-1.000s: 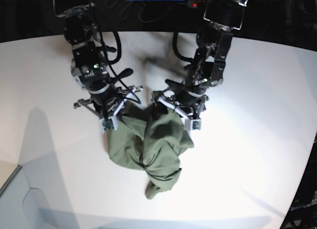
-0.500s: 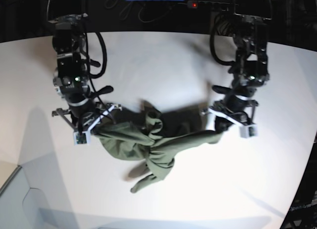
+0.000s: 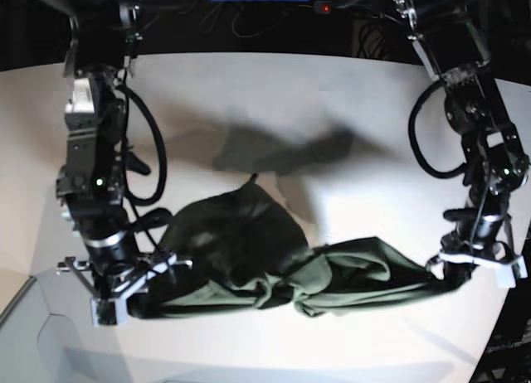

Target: Layout the t-shirt on the table in an organized manner, then fold the t-shirt properly

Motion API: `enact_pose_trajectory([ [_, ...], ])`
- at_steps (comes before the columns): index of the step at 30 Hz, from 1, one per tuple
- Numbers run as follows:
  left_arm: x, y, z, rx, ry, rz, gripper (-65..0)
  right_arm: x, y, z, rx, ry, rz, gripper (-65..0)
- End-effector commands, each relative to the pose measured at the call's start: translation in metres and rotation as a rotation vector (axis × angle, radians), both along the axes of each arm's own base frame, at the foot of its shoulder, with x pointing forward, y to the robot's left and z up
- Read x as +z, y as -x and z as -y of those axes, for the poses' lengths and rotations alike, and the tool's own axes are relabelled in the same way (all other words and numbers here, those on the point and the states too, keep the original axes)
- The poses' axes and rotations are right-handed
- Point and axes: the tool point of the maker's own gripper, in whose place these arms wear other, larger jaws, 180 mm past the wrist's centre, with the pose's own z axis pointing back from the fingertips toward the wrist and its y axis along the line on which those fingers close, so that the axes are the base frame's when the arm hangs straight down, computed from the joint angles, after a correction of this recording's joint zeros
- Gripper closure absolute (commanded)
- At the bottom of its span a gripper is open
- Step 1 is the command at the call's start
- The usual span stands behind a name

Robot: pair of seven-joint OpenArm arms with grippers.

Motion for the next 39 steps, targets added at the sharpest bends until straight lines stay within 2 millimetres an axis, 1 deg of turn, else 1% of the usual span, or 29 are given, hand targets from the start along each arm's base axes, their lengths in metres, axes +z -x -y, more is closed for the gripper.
enact_pose_trajectory([
  [1,0.026,-0.008,-0.010,0.028,-0.027,0.072,-0.3,0.034,-0.009,0.009,-0.028,0.016,0.097,0.0],
  [2,0.031,-0.011,-0.014,0.034,-0.033,0.078,-0.3,0.045,-0.013,0.014,-0.039,0.020,0.111,0.0],
  [3,0.032,-0.015,-0.019,0.040,-0.035,0.077,-0.3,0.054,-0.015,0.024,-0.061,0.027,0.124,0.0],
  [5,0.028,-0.023,-0.029,0.060,-0.018,0.063,-0.3,0.068,-0.018,0.044,-0.114,0.013,0.148,0.0],
  [6,0.026,-0.023,-0.042,0.090,-0.002,0.056,-0.3,0.073,-0.018,0.052,-0.135,0.004,0.157,0.0],
  [8,0.016,-0.016,-0.069,0.155,0.028,0.036,-0.3,0.076,-0.015,0.070,-0.178,0.003,0.166,0.0],
  [9,0.010,-0.013,-0.080,0.185,0.046,0.026,-0.3,0.075,-0.013,0.081,-0.201,0.014,0.162,0.0],
  [10,0.003,-0.010,-0.090,0.209,0.060,0.012,-0.3,0.067,-0.012,0.089,-0.215,0.015,0.142,0.0],
  [11,-0.005,-0.008,-0.098,0.230,0.073,-0.006,-0.3,0.059,-0.013,0.093,-0.224,0.015,0.122,0.0],
  [12,-0.009,-0.008,-0.105,0.243,0.079,-0.016,-0.3,0.052,-0.014,0.095,-0.228,0.016,0.104,0.0],
  [13,-0.011,-0.007,-0.109,0.251,0.083,-0.022,-0.3,0.048,-0.013,0.096,-0.230,0.015,0.094,0.0],
  [14,-0.015,-0.005,-0.113,0.260,0.091,-0.032,-0.3,0.039,-0.012,0.097,-0.231,0.016,0.073,0.0],
  [17,-0.022,0.004,-0.127,0.301,0.113,-0.041,-0.3,0.022,-0.006,0.097,-0.232,0.020,0.032,0.0],
  [18,-0.030,0.009,-0.131,0.315,0.122,-0.057,-0.3,0.017,-0.005,0.097,-0.233,0.017,0.021,0.0],
  [20,-0.038,0.014,-0.137,0.333,0.134,-0.075,-0.3,0.011,-0.005,0.106,-0.256,0.005,0.012,0.0],
  [21,-0.040,0.018,-0.143,0.349,0.138,-0.075,-0.3,0.009,-0.005,0.116,-0.281,-0.003,0.014,0.0],
  [23,-0.035,0.028,-0.164,0.395,0.137,-0.068,-0.3,0.005,-0.002,0.138,-0.337,-0.024,0.010,0.0],
  [25,-0.033,0.037,-0.177,0.431,0.143,-0.062,-0.3,0.000,0.000,0.151,-0.370,-0.032,-0.004,0.0],
  [27,-0.030,0.048,-0.192,0.461,0.129,-0.060,-0.3,-0.004,0.002,0.159,-0.391,-0.041,-0.012,0.0],
  [29,-0.022,0.053,-0.201,0.476,0.117,-0.046,-0.3,-0.003,0.004,0.165,-0.409,-0.047,-0.010,0.0],
  [32,-0.011,0.056,-0.207,0.463,0.132,-0.014,-0.3,-0.002,0.007,0.172,-0.429,-0.054,-0.006,0.0],
  [35,-0.002,0.060,-0.213,0.444,0.156,0.018,-0.3,-0.003,0.008,0.173,-0.432,-0.056,-0.010,0.0],
  [36,0.000,0.060,-0.213,0.435,0.172,0.028,-0.3,-0.003,0.008,0.171,-0.426,-0.052,-0.012,0.0],
  [37,-0.004,0.063,-0.211,0.425,0.191,0.026,-0.3,-0.002,0.010,0.168,-0.421,-0.051,-0.007,0.0],
  [39,-0.010,0.067,-0.206,0.406,0.227,0.028,-0.3,-0.005,0.017,0.165,-0.418,-0.042,-0.011,0.0],
])
